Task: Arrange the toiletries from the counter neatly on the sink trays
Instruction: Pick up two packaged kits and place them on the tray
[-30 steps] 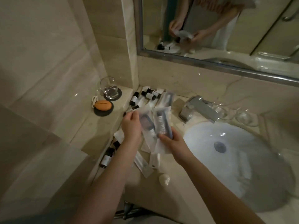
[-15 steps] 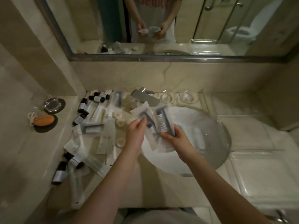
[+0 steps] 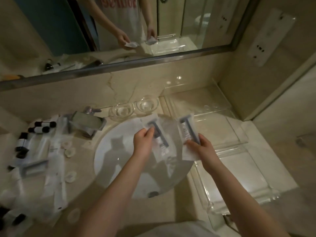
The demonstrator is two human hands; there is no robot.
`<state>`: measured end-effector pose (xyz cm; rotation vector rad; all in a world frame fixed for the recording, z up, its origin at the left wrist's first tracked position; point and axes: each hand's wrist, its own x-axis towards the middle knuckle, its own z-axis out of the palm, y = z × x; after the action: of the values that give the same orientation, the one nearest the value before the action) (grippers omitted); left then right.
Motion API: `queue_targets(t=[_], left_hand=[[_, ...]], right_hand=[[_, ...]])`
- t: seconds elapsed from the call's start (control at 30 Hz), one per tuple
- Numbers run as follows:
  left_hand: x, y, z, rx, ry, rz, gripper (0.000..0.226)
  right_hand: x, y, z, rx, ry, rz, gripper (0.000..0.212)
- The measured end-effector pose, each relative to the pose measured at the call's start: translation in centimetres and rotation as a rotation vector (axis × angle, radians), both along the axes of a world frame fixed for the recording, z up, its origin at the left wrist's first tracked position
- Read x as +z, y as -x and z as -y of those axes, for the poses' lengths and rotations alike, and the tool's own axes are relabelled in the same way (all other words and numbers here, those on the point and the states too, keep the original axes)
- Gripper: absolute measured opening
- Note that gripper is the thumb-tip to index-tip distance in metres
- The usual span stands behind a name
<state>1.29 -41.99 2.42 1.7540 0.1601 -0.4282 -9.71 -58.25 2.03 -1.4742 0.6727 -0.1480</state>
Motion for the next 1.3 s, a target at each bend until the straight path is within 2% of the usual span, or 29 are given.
queue_targets(t=[0.2,0.3,0.37,0.47,0.53,0.6,0.67,0.8,0.87,0.93,1.0,1.13,1.2,1.3], left_hand=[[-1.7,-2.1,3.7,-0.053,0.0,-0.068,0.017],[-1.6,-3.7,5.0,-0.053,-0.023,-0.09,0.017],[-1.5,-5.0,5.8,-0.036,-0.038,-0.083,0.02],[-1.3,-6.8,6.9,-0.012,-0.029,-0.083,0.022],[-1.4,-7.7,7.5,-0.002,-0.008,-0.092,0.023],[-1.5,-8.4,8.0,-0.007,-0.002,-0.103,0.023],[-1.8,-8.9,8.4,-0.011,-0.002,-0.109,0.023],[-2.5,-9.5,8.7,-0.017,-0.008,-0.103,0.022],[-2.7,-9.8,8.7,-0.031,-0.017,-0.104,0.02],[-3.0,-10.2,8.9,-0.036,-0.032,-0.087,0.019],[-3.3,-10.7,9.4,-0.048,-0.047,-0.072,0.014],[-3.1,-11.2,11.0,-0.081,-0.065,-0.089,0.018],[-3.2,-11.5,11.6,-0.084,-0.068,-0.092,0.018],[-3.5,-11.7,11.9,-0.084,-0.069,-0.094,0.013]], right_hand=[[-1.1,-1.9,3.8,-0.038,-0.115,-0.003,0.01],[-0.4,-4.5,5.3,-0.104,-0.004,0.006,0.015],[-0.4,-6.8,6.6,-0.137,0.217,-0.014,0.017],[-0.9,-10.2,8.5,-0.124,0.749,-0.106,0.031],[-1.6,-12.1,9.4,-0.091,1.068,-0.095,0.036],[-2.7,-13.3,9.8,-0.015,1.292,-0.164,0.039],[-3.9,-13.7,9.5,0.112,1.369,-0.275,0.039],[-5.0,-12.9,8.9,0.286,1.337,-0.317,0.049],[-4.7,-12.5,9.4,0.225,1.233,-0.265,0.048],[-4.2,-12.4,10.5,0.065,1.098,-0.215,0.045],[-3.8,-12.8,12.0,0.019,0.972,-0.29,0.049],[-3.1,-14.5,12.8,0.147,0.89,-0.445,0.07],[-3.1,-15.1,12.6,0.136,0.826,-0.464,0.065],[-3.2,-15.5,12.2,0.14,0.777,-0.522,0.044]])
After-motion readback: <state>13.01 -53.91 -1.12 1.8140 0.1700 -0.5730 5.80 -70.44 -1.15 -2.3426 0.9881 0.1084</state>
